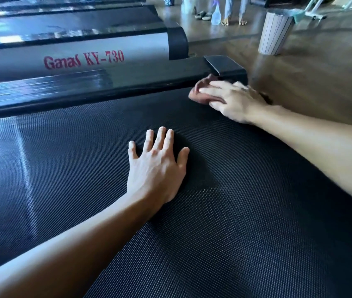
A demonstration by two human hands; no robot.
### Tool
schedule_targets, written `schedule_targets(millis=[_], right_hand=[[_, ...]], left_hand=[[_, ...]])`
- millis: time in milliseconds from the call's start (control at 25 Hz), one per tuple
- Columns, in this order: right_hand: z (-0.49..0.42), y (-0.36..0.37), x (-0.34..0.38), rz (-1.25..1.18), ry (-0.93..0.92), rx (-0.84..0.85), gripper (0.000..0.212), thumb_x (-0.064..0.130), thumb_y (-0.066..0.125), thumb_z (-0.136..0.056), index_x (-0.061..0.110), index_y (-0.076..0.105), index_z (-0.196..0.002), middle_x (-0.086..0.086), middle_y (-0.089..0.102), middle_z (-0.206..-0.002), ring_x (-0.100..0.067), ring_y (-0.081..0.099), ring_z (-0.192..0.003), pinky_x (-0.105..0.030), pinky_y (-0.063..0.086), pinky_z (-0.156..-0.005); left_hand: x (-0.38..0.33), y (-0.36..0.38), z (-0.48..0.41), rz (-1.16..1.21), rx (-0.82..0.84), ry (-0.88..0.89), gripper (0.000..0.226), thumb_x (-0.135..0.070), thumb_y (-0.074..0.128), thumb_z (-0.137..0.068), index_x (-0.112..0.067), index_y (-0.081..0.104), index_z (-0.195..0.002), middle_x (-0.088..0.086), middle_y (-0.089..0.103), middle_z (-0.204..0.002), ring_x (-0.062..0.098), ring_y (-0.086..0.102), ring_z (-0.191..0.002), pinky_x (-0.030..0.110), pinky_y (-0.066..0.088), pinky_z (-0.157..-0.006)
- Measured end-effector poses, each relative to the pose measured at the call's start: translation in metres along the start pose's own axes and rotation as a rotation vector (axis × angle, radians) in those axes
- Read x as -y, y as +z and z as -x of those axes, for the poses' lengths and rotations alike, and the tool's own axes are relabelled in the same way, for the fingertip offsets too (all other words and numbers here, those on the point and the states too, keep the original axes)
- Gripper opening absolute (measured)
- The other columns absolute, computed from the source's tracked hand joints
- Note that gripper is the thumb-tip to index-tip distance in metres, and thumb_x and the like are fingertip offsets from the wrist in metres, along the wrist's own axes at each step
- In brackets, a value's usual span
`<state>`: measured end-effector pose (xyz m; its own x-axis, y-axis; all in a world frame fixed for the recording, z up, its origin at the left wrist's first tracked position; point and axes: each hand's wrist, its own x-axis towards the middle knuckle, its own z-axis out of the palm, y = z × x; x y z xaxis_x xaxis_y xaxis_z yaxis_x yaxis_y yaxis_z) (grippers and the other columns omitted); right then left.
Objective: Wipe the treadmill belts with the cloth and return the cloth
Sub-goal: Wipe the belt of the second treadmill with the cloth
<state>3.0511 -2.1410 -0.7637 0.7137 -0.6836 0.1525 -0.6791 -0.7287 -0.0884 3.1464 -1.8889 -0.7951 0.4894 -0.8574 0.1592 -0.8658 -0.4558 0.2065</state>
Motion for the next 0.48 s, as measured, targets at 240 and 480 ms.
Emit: schedule_targets(millis=[240,480], right_hand=[[0.064,-0.004,0.01,-0.023,0.046,-0.035,0.043,0.055,0.038,-0.097,0.058,0.035,-0.139,0.021,0.025,-0.156,-0.026,0.037,-0.134,-0.046,0.023,-0.112],[0.19,-0.022,0.014,-0.009,0.033,-0.132,0.042,0.054,0.042,-0.094,0.057,0.042,-0.136,0.019,0.037,-0.151,-0.022,0.047,-0.124,-0.046,0.037,-0.106]], left_hand=[[0.0,0.001,0.0,0.013,-0.003,-0.006,0.064,-0.059,0.022,-0.097,-0.026,0.021,-0.152,-0.012,0.013,-0.161,0.012,0.004,-0.149,0.05,0.004,-0.118],[0.005,0.006,-0.004,-0.016,-0.077,0.021,0.061,-0.058,0.023,-0.096,-0.024,0.032,-0.146,-0.014,0.027,-0.154,0.01,0.016,-0.144,0.05,0.013,-0.115]])
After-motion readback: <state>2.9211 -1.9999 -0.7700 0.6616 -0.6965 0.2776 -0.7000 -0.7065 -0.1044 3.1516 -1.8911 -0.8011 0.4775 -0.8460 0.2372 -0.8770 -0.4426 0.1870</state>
